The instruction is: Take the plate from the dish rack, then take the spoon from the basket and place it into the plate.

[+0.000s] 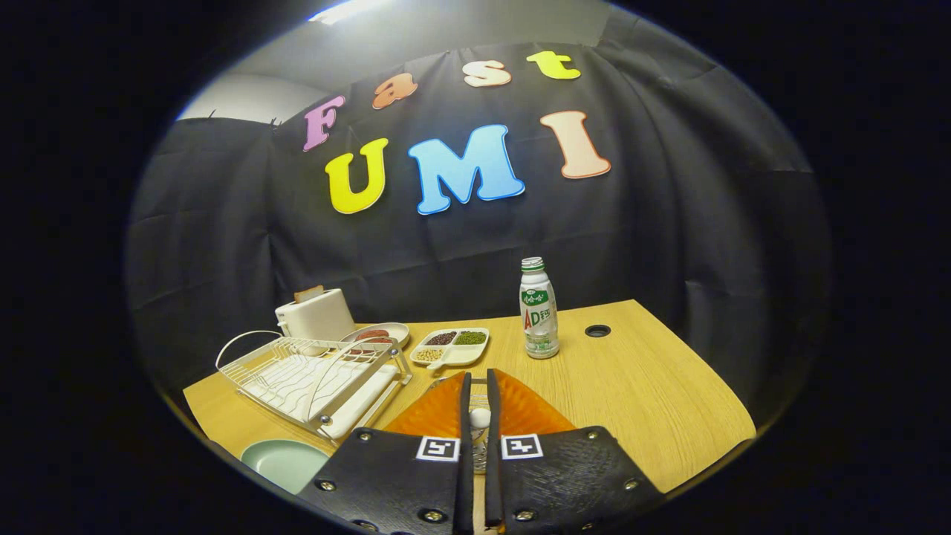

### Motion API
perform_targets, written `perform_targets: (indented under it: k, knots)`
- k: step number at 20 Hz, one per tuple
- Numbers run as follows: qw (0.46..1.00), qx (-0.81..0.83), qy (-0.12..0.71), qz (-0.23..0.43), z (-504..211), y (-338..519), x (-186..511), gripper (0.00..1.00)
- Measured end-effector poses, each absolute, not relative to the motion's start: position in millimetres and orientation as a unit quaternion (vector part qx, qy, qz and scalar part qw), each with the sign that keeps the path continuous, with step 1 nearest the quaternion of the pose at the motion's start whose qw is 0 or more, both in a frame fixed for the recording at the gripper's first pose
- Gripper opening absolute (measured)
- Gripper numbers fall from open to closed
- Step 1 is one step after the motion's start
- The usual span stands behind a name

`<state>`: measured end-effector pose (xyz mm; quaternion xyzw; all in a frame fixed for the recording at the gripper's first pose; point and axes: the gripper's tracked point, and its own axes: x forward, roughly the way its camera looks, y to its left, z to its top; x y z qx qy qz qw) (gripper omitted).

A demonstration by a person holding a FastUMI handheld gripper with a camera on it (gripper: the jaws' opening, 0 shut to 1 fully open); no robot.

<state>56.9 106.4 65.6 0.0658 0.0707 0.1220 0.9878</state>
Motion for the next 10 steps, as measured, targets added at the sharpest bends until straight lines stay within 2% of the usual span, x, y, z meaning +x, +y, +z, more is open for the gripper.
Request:
perform_targets:
  k: [10]
  knots:
    - [0.990,0.038,0.066,0.115,130,111,34,0.06]
